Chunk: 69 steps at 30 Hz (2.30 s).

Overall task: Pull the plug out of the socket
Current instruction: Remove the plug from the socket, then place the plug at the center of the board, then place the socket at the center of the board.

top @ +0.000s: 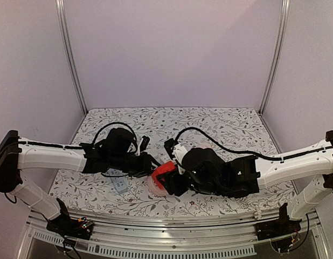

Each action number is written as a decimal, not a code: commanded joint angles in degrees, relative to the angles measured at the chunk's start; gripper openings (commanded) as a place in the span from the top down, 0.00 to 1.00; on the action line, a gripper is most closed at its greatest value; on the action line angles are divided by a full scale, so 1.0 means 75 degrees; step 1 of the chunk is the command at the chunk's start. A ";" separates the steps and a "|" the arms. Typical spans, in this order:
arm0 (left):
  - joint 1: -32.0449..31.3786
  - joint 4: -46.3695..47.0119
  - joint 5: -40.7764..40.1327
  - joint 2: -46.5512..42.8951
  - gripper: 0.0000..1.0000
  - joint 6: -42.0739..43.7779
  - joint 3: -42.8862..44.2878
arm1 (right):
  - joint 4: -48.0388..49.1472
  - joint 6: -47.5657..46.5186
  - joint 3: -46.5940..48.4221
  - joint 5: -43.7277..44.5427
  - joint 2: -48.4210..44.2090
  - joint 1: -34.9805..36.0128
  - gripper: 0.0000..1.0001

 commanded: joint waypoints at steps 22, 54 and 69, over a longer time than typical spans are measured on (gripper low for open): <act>0.1041 -0.0981 0.1047 -0.0944 0.98 0.1634 -0.0853 | -0.1562 0.0089 0.0591 0.0207 -0.0838 -0.1569 0.77; 0.1043 0.0238 0.0693 -0.1439 0.98 0.1759 -0.2209 | -0.2053 -0.0080 0.6189 -0.2656 0.5692 -0.3399 0.73; 0.1334 0.0426 0.1088 -0.1271 0.99 0.1856 -0.2149 | -0.2297 0.0062 0.6396 -0.2678 0.6065 -0.3419 0.24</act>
